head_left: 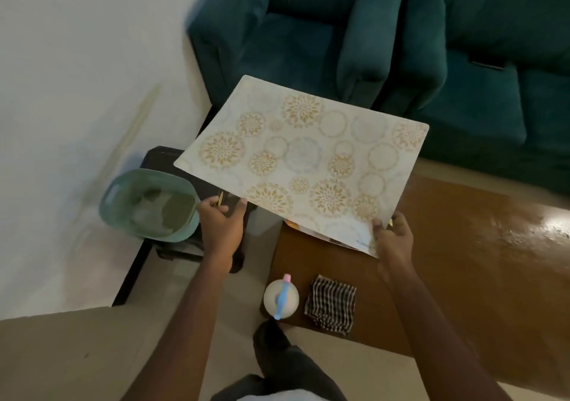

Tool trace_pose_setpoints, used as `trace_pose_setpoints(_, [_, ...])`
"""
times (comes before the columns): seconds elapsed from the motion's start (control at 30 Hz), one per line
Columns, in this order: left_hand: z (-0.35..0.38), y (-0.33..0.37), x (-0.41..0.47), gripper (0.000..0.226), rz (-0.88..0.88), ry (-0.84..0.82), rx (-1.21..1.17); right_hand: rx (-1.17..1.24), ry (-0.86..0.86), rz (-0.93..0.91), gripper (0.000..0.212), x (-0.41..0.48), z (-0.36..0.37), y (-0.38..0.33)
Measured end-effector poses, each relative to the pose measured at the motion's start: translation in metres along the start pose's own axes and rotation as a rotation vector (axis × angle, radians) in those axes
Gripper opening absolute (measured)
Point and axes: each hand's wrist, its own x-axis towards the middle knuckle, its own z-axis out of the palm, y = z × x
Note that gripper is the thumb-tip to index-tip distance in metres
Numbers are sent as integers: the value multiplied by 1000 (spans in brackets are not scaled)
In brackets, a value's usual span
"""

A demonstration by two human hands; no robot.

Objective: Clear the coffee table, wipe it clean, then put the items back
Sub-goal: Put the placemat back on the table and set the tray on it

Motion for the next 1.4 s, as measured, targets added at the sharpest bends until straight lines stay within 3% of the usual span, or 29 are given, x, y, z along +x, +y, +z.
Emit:
trace_pose_setpoints(0.13, [7, 9, -51, 60, -176, -34, -351, 47, -51, -22, 21, -34, -52, -7])
trace_pose_setpoints(0.27, [13, 7, -105, 44, -254, -141, -497, 92, -71, -10, 17, -65, -113, -2])
trace_pose_setpoints(0.4, [19, -6, -153, 10, -221, -123, -478, 92, -89, 11, 15, -85, -175, 5])
trace_pose_setpoints(0.47, [27, -9, -178, 6, -217, -139, -470, 97, -86, 16, 20, -88, -203, 9])
trace_pose_setpoints(0.77, [126, -43, -291, 24, -141, -216, -458, 123, -36, 60, 19, -59, -349, 30])
trace_pose_setpoints(0.93, [202, -75, -361, 17, -188, -193, -450, 94, -23, 69, 20, -27, -445, 40])
trace_pose_setpoints(1.07, [249, -93, -405, 26, -245, -167, -462, 52, -15, 84, 19, -5, -506, 37])
trace_pose_setpoints(1.4, [317, -101, -418, 14, -313, -152, -446, -37, -8, 168, 17, 63, -549, 51])
